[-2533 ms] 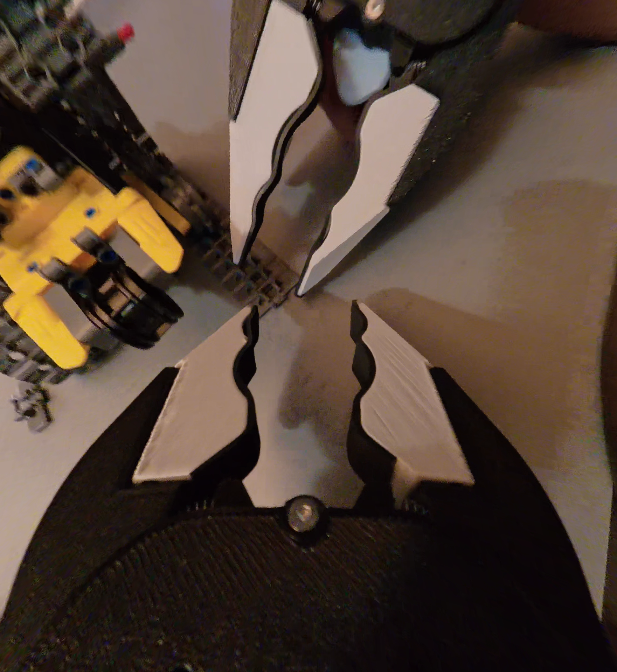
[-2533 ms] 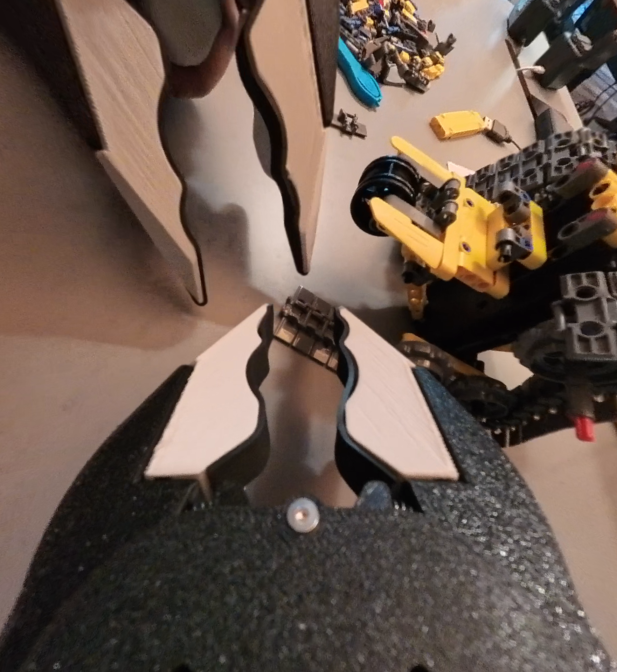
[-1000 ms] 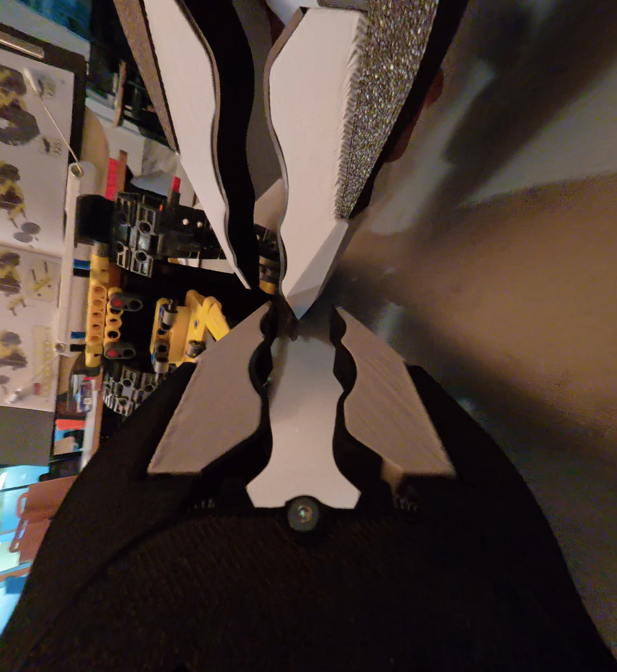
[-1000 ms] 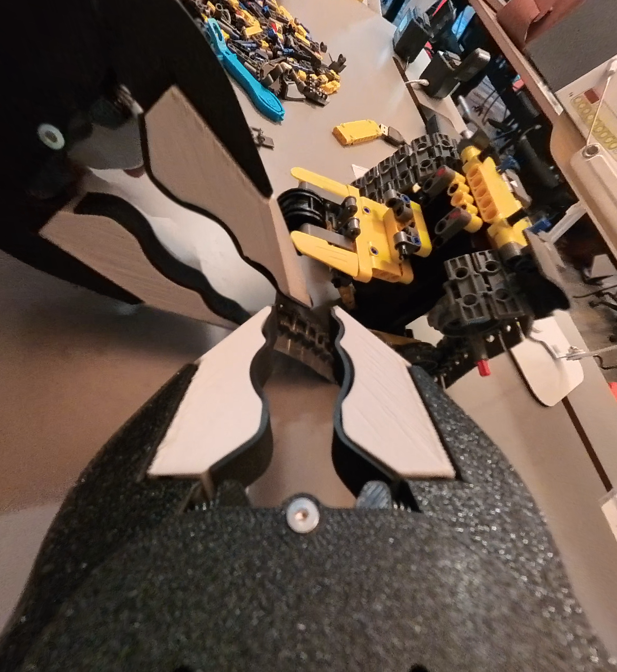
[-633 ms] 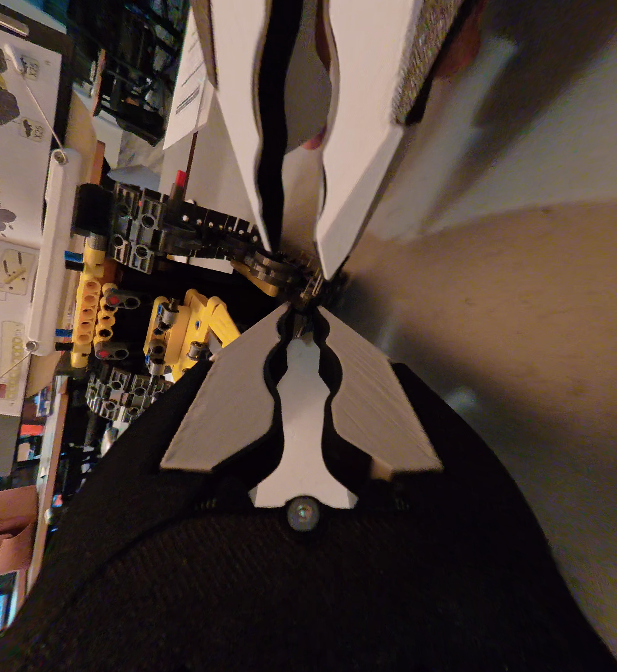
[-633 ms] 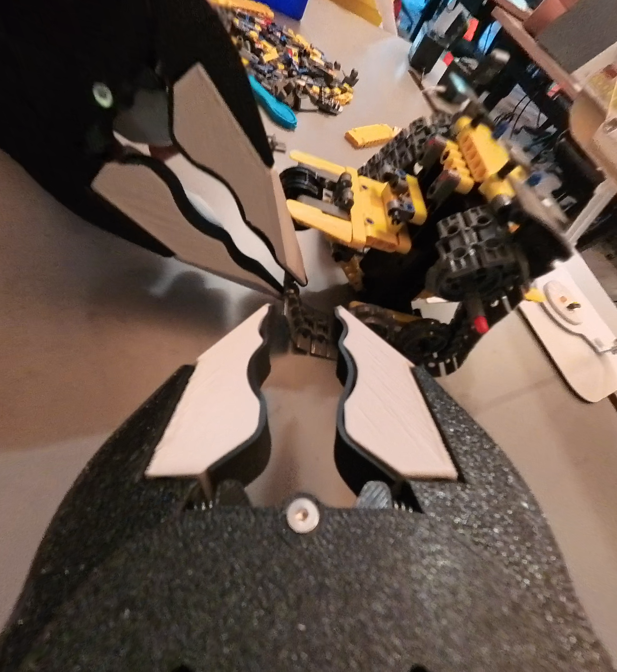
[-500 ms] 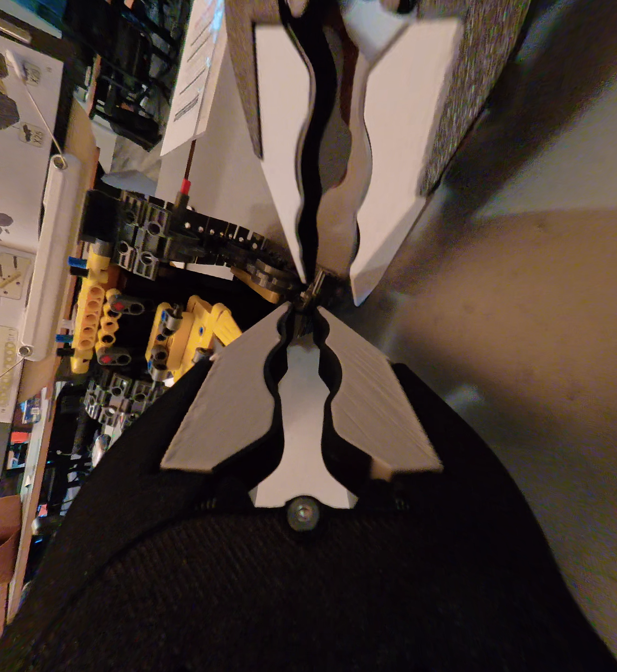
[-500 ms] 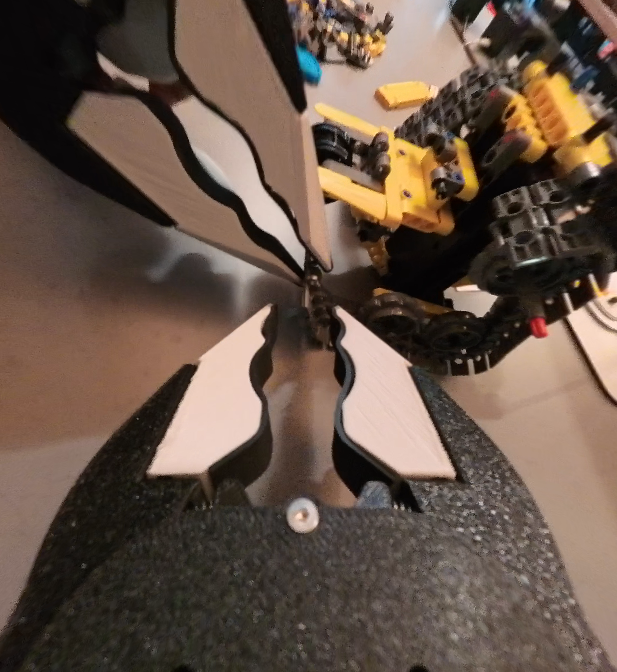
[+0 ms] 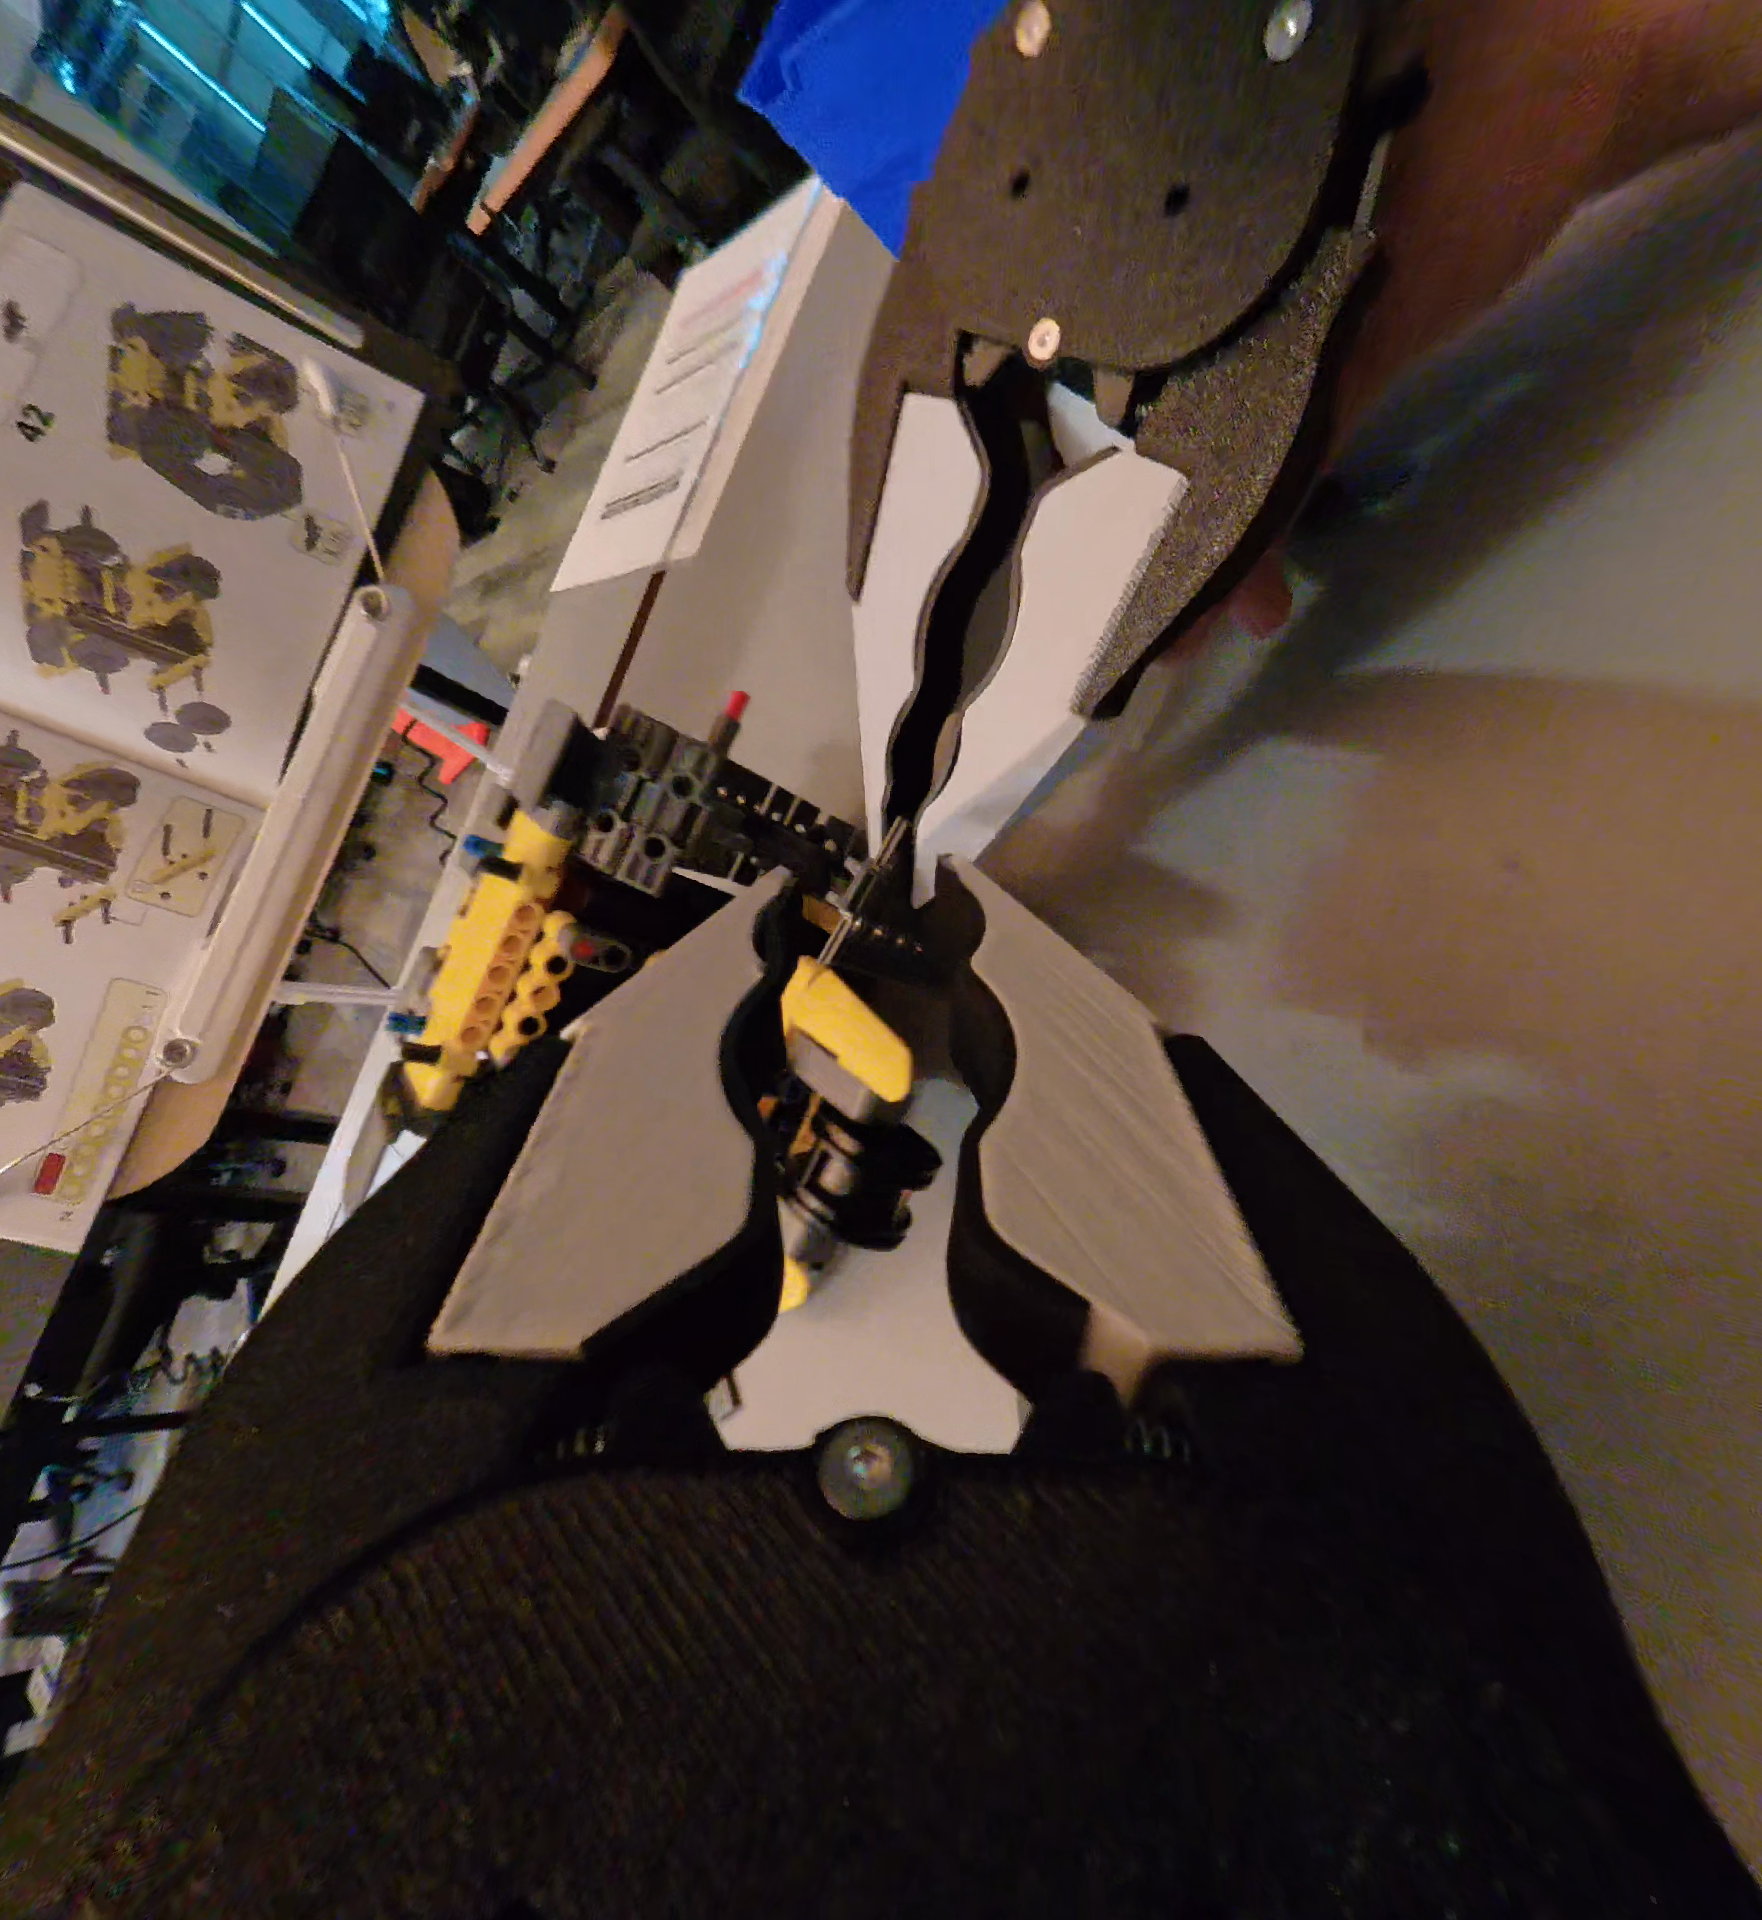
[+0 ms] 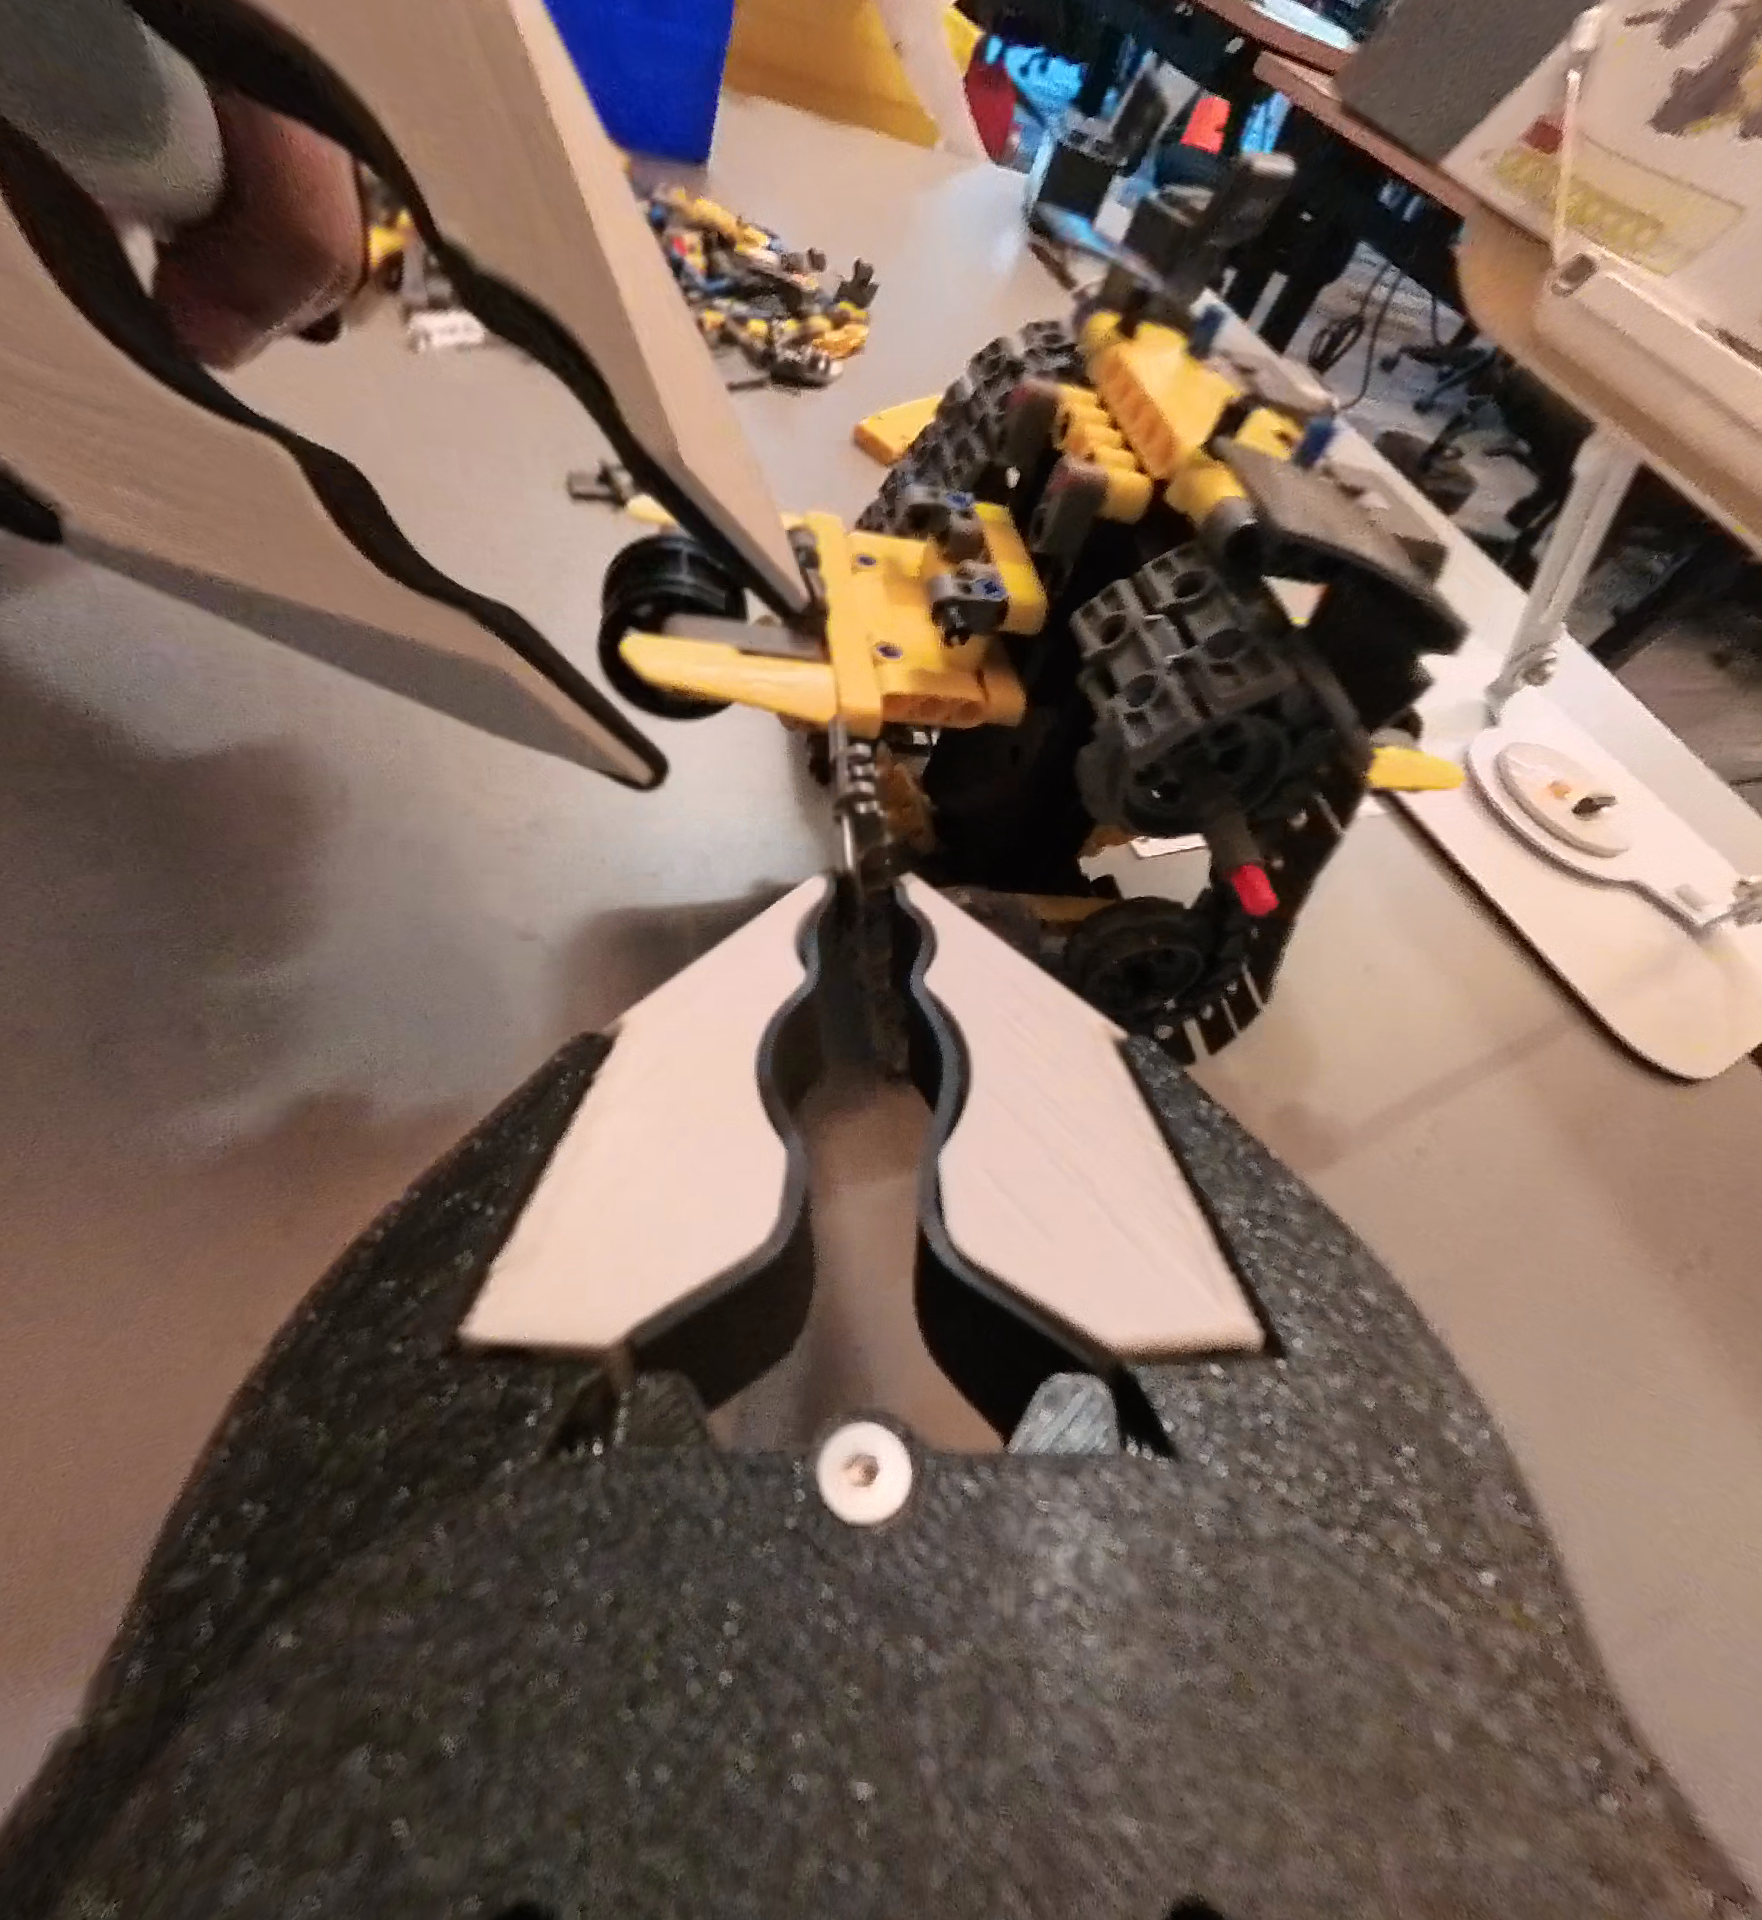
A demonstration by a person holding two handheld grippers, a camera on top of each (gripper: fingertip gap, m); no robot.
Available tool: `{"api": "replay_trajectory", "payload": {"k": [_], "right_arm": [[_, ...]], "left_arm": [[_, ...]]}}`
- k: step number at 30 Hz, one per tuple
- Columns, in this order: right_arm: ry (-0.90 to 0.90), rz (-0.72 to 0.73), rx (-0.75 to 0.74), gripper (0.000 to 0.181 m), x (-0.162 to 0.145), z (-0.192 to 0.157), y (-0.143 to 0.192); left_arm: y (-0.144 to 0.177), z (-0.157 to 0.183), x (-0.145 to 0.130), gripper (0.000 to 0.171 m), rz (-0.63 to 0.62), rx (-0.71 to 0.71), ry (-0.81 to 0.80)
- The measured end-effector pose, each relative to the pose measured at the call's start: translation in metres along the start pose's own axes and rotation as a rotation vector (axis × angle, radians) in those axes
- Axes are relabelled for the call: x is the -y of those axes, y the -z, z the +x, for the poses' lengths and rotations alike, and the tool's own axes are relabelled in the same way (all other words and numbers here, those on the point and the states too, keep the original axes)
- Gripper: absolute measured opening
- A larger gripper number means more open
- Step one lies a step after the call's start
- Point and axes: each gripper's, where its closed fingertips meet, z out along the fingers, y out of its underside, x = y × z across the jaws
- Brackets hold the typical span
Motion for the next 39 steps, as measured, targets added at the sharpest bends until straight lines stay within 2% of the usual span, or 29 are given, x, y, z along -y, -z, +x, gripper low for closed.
{"api": "replay_trajectory", "payload": {"k": [5, 9, 13, 16, 21, 26, 31, 39], "right_arm": [[-0.17, 0.052, 0.009, 0.007, 0.006, 0.014, 0.003], [-0.24, 0.054, 0.019, 0.008, 0.005, 0.019, 0.003], [-0.284, 0.056, 0.042, 0.008, 0.005, 0.021, 0.002], [-0.335, 0.055, 0.093, 0.008, 0.004, 0.021, 0.002], [-0.413, 0.061, 0.151, 0.007, 0.002, 0.026, 0.001], [-0.395, 0.06, 0.133, 0.008, 0.002, 0.026, 0.002], [-0.397, 0.058, 0.112, 0.008, 0.001, 0.028, 0.001], [-0.429, 0.062, 0.119, 0.007, 0.001, 0.031, 0.001]], "left_arm": [[-0.006, -0.03, -0.002, 0.029, -0.018, 0.011, 0.031], [-0.018, -0.044, -0.005, 0.03, -0.047, -0.003, 0.015], [-0.029, -0.041, -0.004, 0.031, -0.056, -0.063, -0.083], [-0.035, -0.043, -0.008, 0.024, -0.093, -0.056, -0.153], [-0.038, -0.044, -0.005, 0.019, -0.066, -0.064, -0.101], [-0.038, -0.058, -0.001, 0.014, -0.036, 0.036, -0.123], [-0.045, -0.05, -0.006, 0.015, -0.083, 0.034, -0.218], [-0.045, -0.054, -0.01, 0.02, -0.137, 0.085, -0.277]]}}
